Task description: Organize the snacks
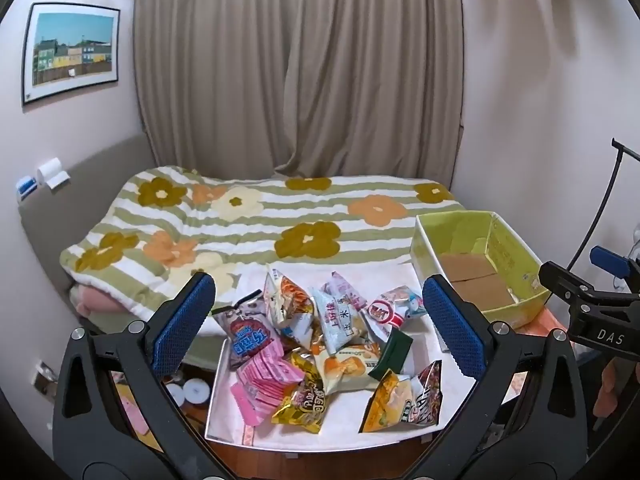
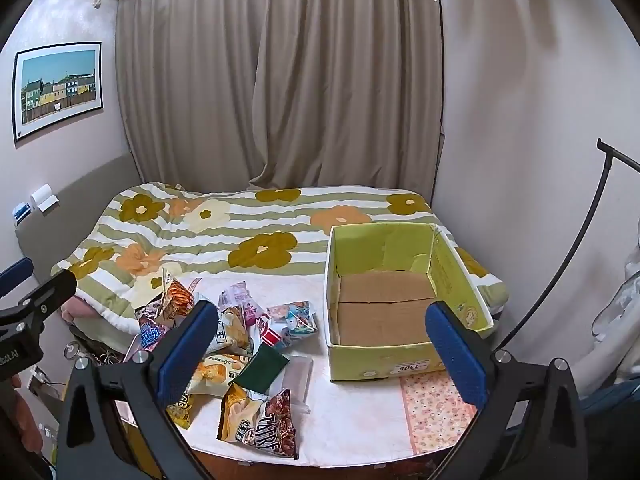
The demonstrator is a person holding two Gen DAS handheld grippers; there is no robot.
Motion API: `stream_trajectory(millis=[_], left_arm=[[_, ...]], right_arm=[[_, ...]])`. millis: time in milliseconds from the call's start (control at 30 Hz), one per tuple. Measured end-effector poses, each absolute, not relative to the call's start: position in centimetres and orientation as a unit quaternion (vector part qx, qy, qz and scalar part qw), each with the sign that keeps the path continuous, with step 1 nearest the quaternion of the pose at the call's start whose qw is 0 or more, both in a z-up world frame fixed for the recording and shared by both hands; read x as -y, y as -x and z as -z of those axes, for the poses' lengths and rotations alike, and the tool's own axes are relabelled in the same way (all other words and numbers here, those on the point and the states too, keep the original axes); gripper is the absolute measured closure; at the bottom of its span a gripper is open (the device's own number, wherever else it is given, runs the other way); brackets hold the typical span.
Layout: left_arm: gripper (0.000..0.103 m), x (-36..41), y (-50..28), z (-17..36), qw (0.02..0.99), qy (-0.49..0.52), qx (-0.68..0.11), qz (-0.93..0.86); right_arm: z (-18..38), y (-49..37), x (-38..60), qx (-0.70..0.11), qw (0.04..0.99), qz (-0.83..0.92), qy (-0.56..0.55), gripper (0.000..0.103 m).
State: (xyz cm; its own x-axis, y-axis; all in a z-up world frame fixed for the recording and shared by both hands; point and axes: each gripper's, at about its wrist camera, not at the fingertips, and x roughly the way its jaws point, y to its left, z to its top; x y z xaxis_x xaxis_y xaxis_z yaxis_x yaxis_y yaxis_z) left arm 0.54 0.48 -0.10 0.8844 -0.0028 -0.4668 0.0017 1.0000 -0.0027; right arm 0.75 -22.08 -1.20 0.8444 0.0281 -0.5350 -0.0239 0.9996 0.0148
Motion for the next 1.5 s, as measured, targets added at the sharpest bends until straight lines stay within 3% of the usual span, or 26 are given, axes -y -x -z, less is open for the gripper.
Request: stream_trajectory(millis=[1500], left_arm=[[0.0,-0.6,-2.4,0.2,0.968,0.001,-0.25,0.008]], right_arm=[[1.9,-1.4,22.0,-0.283,0.959,-0.012,-0.013,0.0]])
